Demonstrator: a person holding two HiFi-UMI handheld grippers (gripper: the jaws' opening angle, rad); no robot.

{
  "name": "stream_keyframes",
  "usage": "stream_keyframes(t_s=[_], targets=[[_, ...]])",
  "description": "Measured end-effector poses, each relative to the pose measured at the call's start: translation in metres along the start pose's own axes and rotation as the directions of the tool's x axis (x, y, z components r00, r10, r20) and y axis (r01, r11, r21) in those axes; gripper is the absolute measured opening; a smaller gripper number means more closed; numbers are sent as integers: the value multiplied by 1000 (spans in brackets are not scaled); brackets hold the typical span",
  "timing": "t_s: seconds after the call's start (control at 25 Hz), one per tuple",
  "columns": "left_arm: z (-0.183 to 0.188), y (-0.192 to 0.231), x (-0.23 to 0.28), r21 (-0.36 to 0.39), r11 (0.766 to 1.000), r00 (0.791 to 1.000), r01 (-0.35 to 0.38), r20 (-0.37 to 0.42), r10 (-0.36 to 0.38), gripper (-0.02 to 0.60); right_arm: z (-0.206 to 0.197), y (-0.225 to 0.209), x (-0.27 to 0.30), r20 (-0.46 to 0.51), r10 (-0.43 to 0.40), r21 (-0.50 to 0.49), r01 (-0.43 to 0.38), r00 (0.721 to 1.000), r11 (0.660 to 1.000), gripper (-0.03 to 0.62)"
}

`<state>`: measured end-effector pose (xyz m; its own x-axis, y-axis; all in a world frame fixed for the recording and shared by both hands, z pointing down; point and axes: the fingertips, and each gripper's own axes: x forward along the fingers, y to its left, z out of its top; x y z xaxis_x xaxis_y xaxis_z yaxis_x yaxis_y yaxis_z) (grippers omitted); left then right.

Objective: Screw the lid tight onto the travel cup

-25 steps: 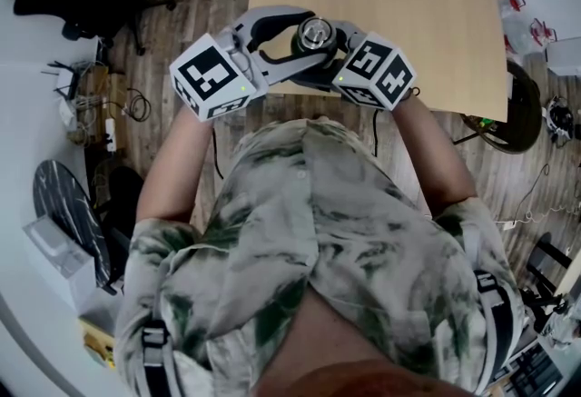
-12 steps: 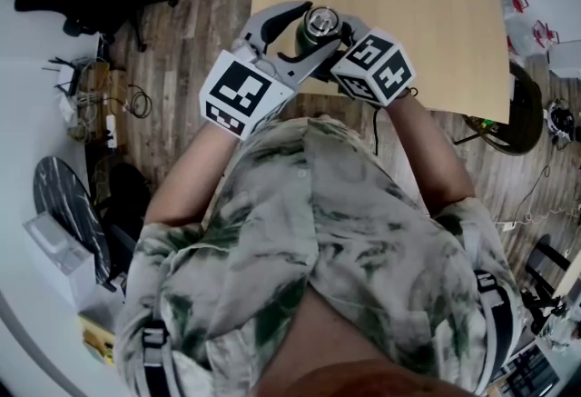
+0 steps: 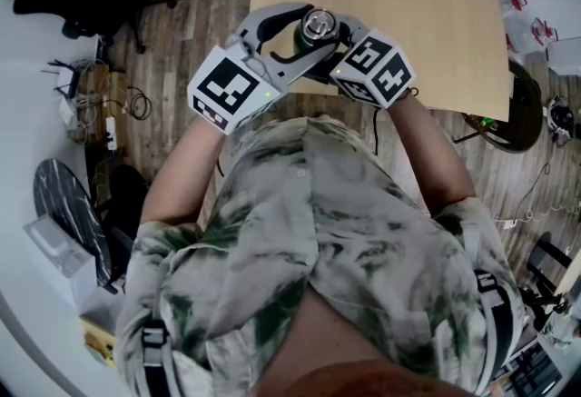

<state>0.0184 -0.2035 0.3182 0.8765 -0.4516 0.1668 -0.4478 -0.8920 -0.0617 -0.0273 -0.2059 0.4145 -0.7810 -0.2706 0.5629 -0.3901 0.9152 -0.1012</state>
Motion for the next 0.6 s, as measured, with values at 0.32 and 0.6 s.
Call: stream_keyframes(t_s=[0.32, 0.6], targets=[[2, -5, -7, -16, 992, 992, 123, 34, -123, 247, 1, 7, -3, -1, 22, -30, -22, 1000, 999, 399], [2, -10, -10, -18, 980, 979, 198, 50, -197, 245, -1, 12, -5, 0, 30, -45, -30, 1000, 999, 399]])
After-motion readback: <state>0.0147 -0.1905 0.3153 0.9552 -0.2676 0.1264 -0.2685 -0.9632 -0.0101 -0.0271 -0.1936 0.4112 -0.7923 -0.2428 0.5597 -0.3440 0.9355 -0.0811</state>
